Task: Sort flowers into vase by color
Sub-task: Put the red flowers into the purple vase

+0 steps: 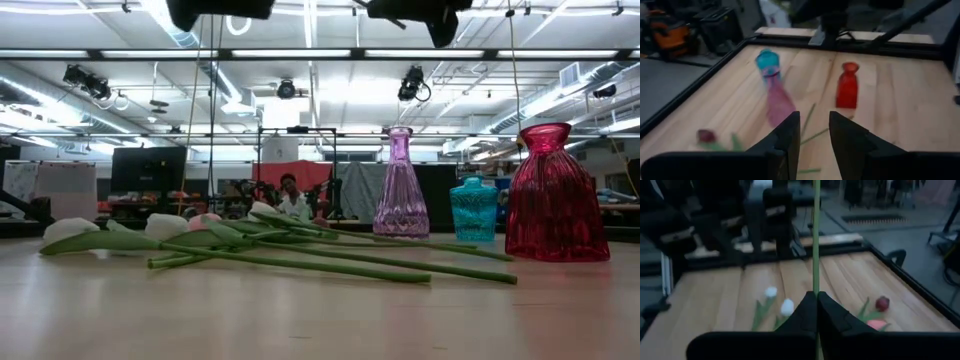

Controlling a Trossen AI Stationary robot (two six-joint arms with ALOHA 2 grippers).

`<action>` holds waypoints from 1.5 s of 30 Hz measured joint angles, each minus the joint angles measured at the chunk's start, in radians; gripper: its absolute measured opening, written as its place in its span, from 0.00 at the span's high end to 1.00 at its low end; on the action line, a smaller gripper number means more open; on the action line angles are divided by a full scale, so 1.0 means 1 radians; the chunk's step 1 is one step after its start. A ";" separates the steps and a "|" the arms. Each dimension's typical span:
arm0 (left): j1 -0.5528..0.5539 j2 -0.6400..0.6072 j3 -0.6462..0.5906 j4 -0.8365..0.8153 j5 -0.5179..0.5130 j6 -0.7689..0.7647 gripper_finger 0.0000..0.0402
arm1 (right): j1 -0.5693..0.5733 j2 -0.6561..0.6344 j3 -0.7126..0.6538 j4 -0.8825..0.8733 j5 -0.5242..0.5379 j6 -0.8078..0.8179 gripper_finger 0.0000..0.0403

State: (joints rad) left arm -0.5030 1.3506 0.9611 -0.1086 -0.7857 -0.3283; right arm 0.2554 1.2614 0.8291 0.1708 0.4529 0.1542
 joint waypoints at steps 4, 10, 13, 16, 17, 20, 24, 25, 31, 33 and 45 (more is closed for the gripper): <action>0.041 0.023 0.000 0.114 0.043 0.101 0.73 | 0.009 -0.044 -0.156 0.269 0.019 -0.036 0.98; 0.157 0.023 0.000 0.296 0.213 0.248 0.73 | 0.023 -0.056 -0.393 0.723 0.070 -0.196 0.98; 0.232 0.030 0.000 0.326 0.306 0.250 0.73 | -0.012 -0.036 -0.478 0.874 0.053 -0.235 0.98; 0.303 0.052 0.000 0.359 0.379 0.250 0.73 | -0.071 0.003 -0.519 0.958 -0.052 -0.238 0.98; 0.324 0.060 0.000 0.371 0.405 0.250 0.73 | -0.092 0.018 -0.520 0.972 -0.081 -0.236 0.98; 0.390 0.099 0.000 0.410 0.480 0.246 0.73 | -0.144 0.075 -0.521 1.003 -0.138 -0.244 0.98; 0.456 0.129 0.000 0.446 0.501 0.223 0.73 | -0.190 0.149 -0.522 1.122 -0.162 -0.289 0.98; 0.471 0.130 0.000 0.453 0.502 0.220 0.73 | -0.199 0.171 -0.523 1.152 -0.172 -0.293 0.98; 0.543 0.130 0.000 0.499 0.531 0.220 0.73 | -0.245 0.319 -0.530 1.324 -0.215 -0.314 0.98; 0.562 0.130 0.000 0.525 0.566 0.219 0.73 | -0.254 0.358 -0.530 1.353 -0.213 -0.315 0.98; 0.602 0.130 0.000 0.553 0.588 0.186 0.73 | -0.263 0.439 -0.530 1.388 -0.173 -0.314 0.97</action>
State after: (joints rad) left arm 0.0986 1.4803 0.9611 0.4444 -0.1980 -0.1423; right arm -0.0073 1.7002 0.2989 1.5589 0.2800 -0.1596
